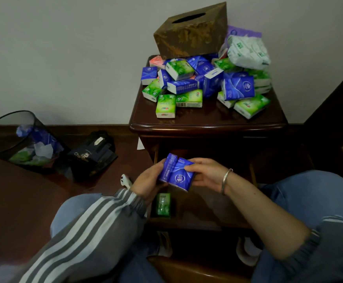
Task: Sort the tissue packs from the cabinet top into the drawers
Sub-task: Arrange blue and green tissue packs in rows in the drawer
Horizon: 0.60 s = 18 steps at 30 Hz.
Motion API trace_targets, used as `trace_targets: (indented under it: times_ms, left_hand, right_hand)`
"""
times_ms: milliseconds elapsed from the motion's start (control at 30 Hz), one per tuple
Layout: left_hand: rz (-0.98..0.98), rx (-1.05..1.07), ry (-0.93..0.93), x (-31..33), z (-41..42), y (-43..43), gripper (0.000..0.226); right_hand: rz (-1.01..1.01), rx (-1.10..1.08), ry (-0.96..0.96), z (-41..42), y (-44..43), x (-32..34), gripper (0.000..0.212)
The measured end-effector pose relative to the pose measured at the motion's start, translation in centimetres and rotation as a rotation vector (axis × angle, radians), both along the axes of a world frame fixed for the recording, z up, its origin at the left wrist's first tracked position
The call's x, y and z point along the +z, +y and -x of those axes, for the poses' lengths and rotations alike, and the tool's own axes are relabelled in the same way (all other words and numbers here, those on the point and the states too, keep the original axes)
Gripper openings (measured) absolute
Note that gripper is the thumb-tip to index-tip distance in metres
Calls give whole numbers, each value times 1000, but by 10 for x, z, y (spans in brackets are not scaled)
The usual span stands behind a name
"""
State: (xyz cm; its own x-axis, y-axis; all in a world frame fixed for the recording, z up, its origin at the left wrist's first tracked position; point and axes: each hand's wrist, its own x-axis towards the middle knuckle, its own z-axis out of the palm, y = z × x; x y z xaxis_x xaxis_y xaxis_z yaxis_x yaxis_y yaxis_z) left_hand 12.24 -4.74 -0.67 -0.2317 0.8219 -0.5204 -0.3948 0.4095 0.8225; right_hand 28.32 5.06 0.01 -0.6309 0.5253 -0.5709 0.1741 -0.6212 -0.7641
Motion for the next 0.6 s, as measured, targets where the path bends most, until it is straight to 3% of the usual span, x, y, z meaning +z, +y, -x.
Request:
trace_targets:
  times_ms: [67, 167, 267, 400, 533, 600]
  left_hand:
    - [8, 81, 133, 2, -2, 4, 38]
    - [-31, 10, 482, 3, -15, 4, 32]
    - [-87, -50, 667, -1, -23, 1, 32]
    - [-103, -92, 859, -10, -21, -1, 37]
    - [-127, -186, 911, -22, -12, -6, 37]
    - [-37, -173, 895, -33, 0, -6, 33]
  right_hand:
    - [-13, -20, -40, -5, 2, -5, 25]
    - [27, -85, -3, -3, 1, -15, 25]
    - [117, -142, 55, 1, 2, -20, 26]
    - [101, -58, 80, 6, 3, -27, 50]
    - [19, -65, -26, 15, 2, -41, 20]
    - [28, -45, -63, 16, 4, -47, 14]
